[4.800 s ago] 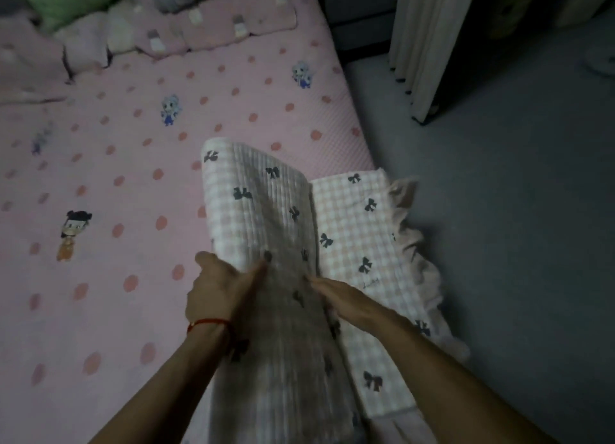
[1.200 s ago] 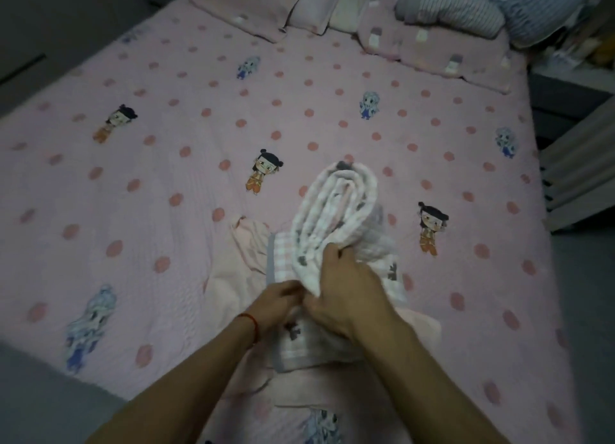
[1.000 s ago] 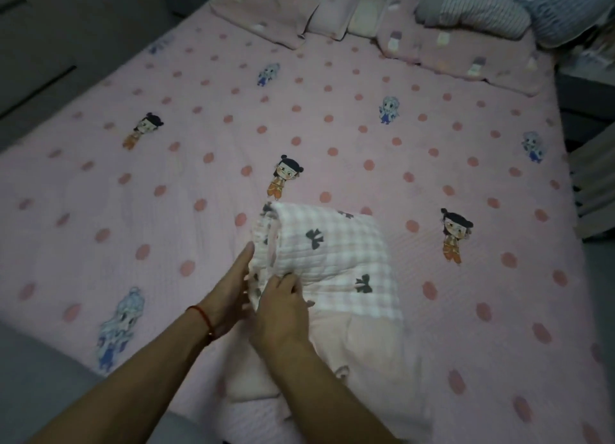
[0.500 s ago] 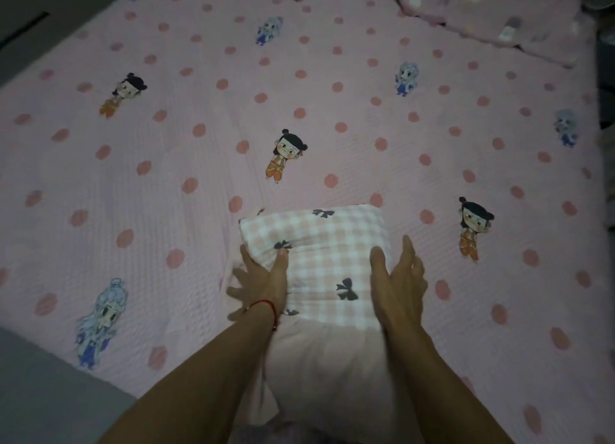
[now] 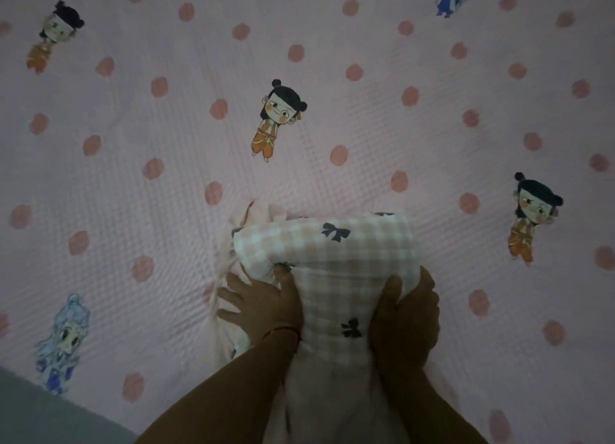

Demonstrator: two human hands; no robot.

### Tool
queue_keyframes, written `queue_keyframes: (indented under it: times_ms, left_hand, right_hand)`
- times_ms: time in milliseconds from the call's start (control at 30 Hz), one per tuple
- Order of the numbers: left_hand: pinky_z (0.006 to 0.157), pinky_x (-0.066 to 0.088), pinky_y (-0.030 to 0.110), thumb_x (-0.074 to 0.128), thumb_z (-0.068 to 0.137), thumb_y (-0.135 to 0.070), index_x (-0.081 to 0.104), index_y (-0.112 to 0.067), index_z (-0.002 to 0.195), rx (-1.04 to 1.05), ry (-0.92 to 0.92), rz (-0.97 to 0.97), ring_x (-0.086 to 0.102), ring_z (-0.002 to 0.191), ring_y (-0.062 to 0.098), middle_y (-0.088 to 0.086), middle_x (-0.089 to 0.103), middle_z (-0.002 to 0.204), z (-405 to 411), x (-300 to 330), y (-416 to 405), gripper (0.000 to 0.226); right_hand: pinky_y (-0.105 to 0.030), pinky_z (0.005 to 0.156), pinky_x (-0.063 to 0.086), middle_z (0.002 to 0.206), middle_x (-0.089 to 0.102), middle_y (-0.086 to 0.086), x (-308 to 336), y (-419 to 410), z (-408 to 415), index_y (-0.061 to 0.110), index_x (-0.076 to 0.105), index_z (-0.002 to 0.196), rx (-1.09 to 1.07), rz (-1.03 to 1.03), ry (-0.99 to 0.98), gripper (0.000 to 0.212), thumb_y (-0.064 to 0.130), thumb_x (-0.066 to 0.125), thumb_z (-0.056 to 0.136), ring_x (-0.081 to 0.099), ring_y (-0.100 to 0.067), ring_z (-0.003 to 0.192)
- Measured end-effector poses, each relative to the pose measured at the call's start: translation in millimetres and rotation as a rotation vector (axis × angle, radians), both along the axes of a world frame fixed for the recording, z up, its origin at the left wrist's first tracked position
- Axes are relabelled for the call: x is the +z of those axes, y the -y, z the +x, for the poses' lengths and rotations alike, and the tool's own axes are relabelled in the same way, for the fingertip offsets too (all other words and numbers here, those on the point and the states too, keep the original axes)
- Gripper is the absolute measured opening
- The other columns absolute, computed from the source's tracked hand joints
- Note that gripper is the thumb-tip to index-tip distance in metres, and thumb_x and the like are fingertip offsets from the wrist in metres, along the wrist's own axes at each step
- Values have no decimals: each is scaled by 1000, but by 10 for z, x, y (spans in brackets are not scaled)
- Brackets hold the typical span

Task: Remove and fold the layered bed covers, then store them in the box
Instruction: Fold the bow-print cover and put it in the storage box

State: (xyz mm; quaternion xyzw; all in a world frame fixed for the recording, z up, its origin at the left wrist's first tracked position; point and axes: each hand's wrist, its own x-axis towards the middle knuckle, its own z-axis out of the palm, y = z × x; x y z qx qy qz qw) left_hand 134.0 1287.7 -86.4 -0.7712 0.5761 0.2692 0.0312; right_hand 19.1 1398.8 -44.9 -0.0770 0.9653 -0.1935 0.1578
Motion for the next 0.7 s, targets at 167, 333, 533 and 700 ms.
queue_keyframes:
  times_ms: [167, 333, 533, 700]
  left_hand:
    - [114, 14, 64, 5, 81, -68, 32, -7, 150, 8, 16, -10, 26, 140, 34, 15, 37, 146, 74, 39, 80, 96]
    - [112, 16, 63, 11, 83, -69, 36, -2, 142, 4, 42, -18, 30, 135, 35, 15, 39, 138, 55, 5, 103, 93]
    - [109, 22, 66, 20, 82, -69, 42, -5, 141, -28, 97, -35, 35, 132, 43, 21, 43, 137, -15, 6, 97, 90]
    - [109, 21, 67, 20, 81, -70, 41, -10, 145, -11, 124, -18, 34, 133, 45, 23, 42, 140, -107, -83, 154, 90]
  right_hand:
    - [-59, 106, 38, 138, 53, -14, 371, 418, -256, 23, 29, 150, -36, -49, 204, 88, 71, 25, 77, 51, -37, 122]
    - [-56, 105, 36, 137, 54, -16, 72, 1030, -552, 31, 30, 148, -118, 54, 118, 79, 76, 27, 84, 52, -37, 121]
    - [-53, 98, 42, 126, 60, -16, -315, 1075, -658, 26, 41, 139, -116, 215, -22, 71, 73, 21, 89, 57, -37, 109]
    - [-53, 94, 42, 120, 59, -17, -515, 1145, -742, 22, 44, 134, -96, 289, -42, 69, 70, 23, 90, 56, -38, 105]
